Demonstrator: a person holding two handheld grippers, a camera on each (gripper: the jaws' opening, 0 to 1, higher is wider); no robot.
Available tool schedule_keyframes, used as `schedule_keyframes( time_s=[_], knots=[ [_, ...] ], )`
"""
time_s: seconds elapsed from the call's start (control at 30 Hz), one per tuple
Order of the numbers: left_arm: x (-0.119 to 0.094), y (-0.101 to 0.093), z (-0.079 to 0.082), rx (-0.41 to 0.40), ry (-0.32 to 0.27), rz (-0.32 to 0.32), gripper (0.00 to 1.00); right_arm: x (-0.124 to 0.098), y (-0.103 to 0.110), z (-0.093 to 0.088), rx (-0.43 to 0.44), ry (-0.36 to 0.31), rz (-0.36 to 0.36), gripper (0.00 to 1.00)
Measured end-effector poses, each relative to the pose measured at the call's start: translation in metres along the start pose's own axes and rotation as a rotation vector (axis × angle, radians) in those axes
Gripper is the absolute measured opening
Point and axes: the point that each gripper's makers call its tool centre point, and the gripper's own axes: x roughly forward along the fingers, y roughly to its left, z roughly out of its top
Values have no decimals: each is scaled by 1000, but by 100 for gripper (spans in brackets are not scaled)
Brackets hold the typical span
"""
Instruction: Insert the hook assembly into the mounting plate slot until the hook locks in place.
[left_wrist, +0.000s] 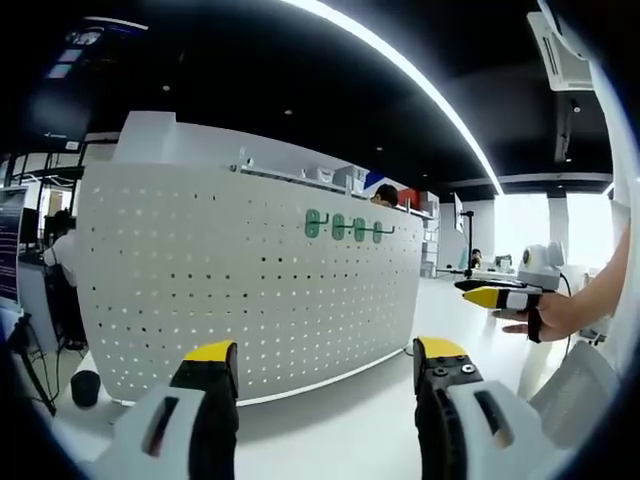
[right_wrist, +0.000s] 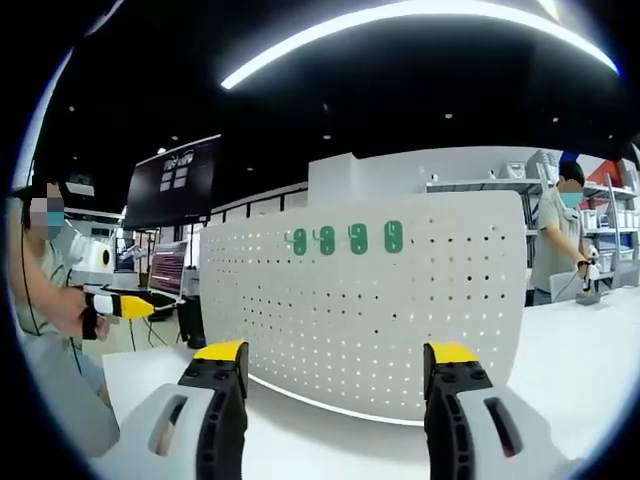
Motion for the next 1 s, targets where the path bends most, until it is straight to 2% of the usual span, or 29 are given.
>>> schedule_keyframes(
  time_s=[0.47,1.0],
  knots=[
    [-20,2,-4,-15,-13,27,77,-26,9,-8,11,17,1,71],
    [-37,9,-1,-17,-34,67,79,-37,13,-3,7,13,6,71]
  ],
)
